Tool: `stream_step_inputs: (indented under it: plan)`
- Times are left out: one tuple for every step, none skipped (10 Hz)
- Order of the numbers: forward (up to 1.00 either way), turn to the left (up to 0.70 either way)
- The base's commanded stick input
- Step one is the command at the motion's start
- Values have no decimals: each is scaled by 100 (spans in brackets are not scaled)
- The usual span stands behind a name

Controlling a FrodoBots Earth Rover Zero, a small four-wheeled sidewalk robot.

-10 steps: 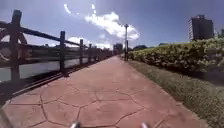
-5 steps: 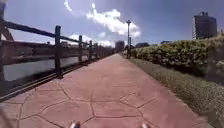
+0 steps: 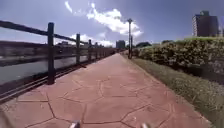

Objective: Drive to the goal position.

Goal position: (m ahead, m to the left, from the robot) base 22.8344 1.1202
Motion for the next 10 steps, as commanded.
stream_step_inputs:
  plan:
    - [85, 0]
    - [85, -15]
    - [85, -34]
    - [85, -34]
    - [85, -30]
    - [85, 0]
    - [85, 0]
    - [85, 0]
    - [85, 0]
    - [85, 0]
